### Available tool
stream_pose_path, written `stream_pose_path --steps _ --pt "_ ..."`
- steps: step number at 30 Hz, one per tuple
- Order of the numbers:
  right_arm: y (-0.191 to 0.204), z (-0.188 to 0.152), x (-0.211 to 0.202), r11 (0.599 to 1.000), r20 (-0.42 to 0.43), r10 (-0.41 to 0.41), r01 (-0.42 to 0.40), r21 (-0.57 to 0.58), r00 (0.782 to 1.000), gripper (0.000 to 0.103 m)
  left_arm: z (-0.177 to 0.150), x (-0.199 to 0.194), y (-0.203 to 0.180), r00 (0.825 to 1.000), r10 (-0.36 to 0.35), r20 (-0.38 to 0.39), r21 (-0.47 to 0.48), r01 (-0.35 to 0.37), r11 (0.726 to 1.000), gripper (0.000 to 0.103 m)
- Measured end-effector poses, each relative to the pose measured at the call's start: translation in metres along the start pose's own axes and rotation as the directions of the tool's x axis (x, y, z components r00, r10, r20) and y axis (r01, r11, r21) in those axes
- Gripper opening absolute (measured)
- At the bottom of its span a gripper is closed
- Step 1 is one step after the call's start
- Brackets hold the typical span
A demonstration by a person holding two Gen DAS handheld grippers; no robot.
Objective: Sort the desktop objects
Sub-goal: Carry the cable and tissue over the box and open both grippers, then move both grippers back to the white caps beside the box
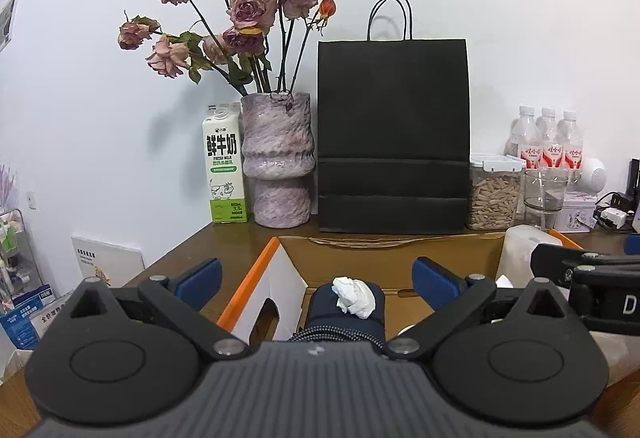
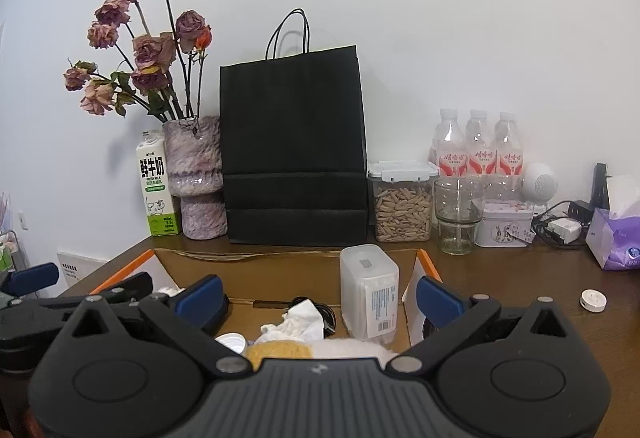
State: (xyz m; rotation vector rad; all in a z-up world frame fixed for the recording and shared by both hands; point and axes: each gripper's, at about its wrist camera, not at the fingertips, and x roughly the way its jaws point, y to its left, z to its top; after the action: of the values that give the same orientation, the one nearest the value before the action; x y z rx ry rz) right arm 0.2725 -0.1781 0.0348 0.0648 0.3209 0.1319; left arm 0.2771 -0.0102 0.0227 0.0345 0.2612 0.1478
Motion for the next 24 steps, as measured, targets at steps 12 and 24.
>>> stream_pose_path --steps 12,24 --pt "0.009 -0.011 -0.008 0.998 -0.012 -0.012 0.011 -0.062 1.0 0.103 -0.013 -0.007 0.008 1.0 0.013 -0.012 0.009 -0.013 1.0 0.103" --pt "0.02 -0.047 -0.039 0.991 -0.035 -0.002 -0.002 -0.133 0.999 0.103 -0.041 -0.041 0.023 0.999 0.014 -0.038 0.047 -0.012 0.999 0.103"
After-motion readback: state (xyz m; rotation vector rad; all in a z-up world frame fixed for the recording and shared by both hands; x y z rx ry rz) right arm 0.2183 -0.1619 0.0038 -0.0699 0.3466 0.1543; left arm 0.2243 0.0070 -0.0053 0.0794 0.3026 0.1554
